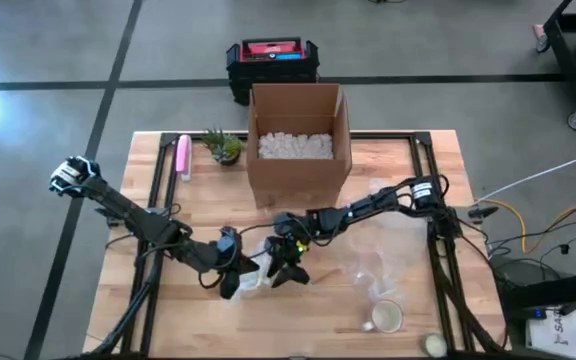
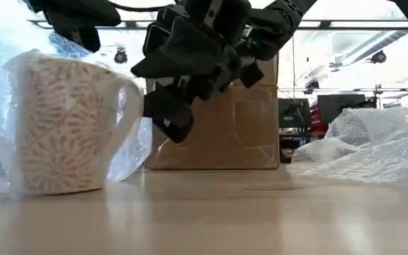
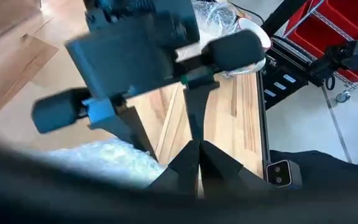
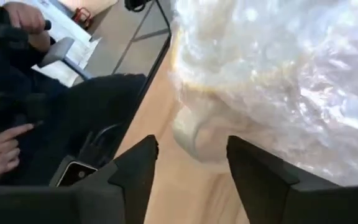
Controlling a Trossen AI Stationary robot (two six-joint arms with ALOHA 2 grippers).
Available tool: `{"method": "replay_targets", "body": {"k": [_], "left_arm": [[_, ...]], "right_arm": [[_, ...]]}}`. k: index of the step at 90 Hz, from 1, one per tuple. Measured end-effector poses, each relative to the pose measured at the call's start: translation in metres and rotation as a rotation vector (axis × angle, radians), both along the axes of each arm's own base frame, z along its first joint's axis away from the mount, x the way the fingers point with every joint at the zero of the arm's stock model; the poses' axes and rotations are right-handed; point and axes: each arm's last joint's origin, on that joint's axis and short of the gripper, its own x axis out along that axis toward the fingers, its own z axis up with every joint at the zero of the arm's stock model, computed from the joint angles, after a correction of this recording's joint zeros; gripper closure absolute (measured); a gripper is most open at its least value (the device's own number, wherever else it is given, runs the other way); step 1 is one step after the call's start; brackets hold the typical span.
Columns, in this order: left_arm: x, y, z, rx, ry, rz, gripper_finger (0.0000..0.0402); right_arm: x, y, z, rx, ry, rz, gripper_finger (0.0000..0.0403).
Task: Wrap mug
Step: Wrap the orange mug with the bubble wrap
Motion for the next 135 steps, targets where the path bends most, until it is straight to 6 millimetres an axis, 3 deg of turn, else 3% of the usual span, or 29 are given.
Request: {"method": "replay_targets", "body": {"k": [23, 46, 64, 74, 90, 99, 117, 135], "left_arm": [[0.0, 0.0, 0.0, 0.0, 0.0, -0.002, 0.0402], [-0.001, -0.003, -0.001, -0.032, 0.016, -0.012, 0.0402], [0.005, -0.014, -0.02, -0.044, 0.14, -0.052, 0.0402], [0.014, -0.021, -0.012, 0.02, 0.281, -0.056, 0.0402], [0.033, -0.033, 0.019, 0.175, 0.541, -0.039, 0.0402], [0.046, -0.042, 0.024, 0.208, 0.627, -0.055, 0.0402], [0.072, -0.051, -0.007, 0.224, 0.757, -0.143, 0.0402], [0.079, -0.045, -0.032, 0.253, 0.829, -0.118, 0.0402]], "right_arm": [[-0.011, -0.011, 0.024, -0.052, 0.031, 0.013, 0.021], [-0.045, -0.017, 0.062, -0.344, 0.133, -0.034, 0.0227], [-0.065, -0.005, 0.095, -0.596, 0.111, -0.13, 0.0249], [-0.07, 0.006, 0.107, -0.653, 0.064, -0.157, 0.0264], [-0.073, 0.022, 0.108, -0.664, 0.051, -0.128, 0.029], [-0.073, 0.029, 0.105, -0.667, 0.054, -0.11, 0.0304], [-0.075, 0.037, 0.102, -0.688, 0.051, -0.095, 0.0332], [-0.071, 0.043, 0.104, -0.702, -0.03, -0.106, 0.0361]]}}
